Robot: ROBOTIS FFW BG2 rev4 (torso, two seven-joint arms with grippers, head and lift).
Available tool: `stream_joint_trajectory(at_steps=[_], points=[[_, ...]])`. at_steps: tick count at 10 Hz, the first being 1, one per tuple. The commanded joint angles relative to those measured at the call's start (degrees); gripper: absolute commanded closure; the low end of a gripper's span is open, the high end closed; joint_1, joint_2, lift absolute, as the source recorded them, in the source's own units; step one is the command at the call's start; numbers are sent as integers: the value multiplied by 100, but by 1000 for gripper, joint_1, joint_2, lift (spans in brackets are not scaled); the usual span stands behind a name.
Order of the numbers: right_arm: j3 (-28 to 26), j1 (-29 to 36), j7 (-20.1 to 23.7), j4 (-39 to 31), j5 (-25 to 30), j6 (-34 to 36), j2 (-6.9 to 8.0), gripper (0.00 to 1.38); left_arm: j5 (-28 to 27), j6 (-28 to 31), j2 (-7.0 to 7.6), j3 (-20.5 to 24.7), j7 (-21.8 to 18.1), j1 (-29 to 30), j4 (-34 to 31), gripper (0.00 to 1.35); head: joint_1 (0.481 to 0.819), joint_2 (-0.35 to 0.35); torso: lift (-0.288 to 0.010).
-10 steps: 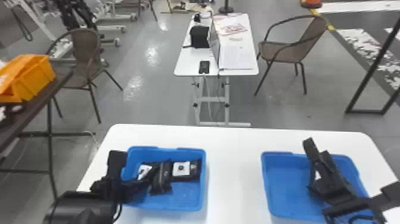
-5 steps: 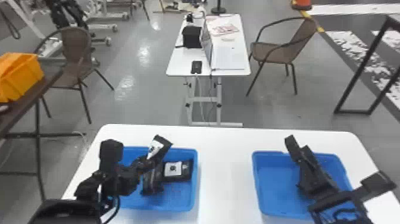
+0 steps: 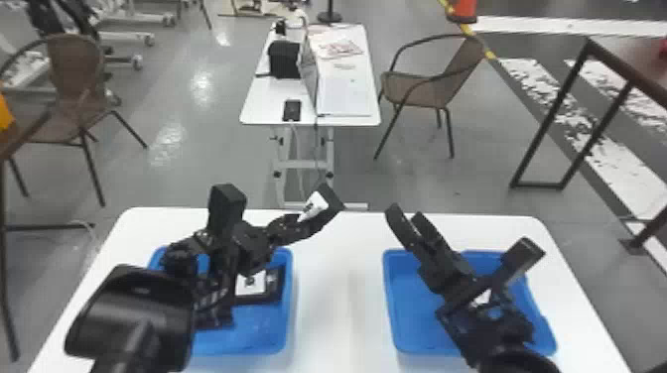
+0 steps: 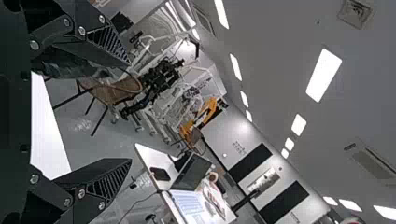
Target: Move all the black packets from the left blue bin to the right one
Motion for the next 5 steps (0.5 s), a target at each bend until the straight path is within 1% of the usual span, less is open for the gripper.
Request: stream_joint_trajectory(at_steps=[1,3,4,5], points=[[149,-197,36,171,57,10,7,315,208,-211,-68,-238,-145,-334,441,1211,695,-66,0],[219,-373,44,294,128,10,33,315,261,-264,-227,-510,-356,-641,793,1211,695,-84,0],[289,-452,44,312,137,10,42,315,305,-343,-315,-572,-427,-764,1039,1211,695,-98,0],[368,-566,62,409,154,10,42,315,314,-378,-356,-572,-550,-835,1162,1211,695,-110,0]])
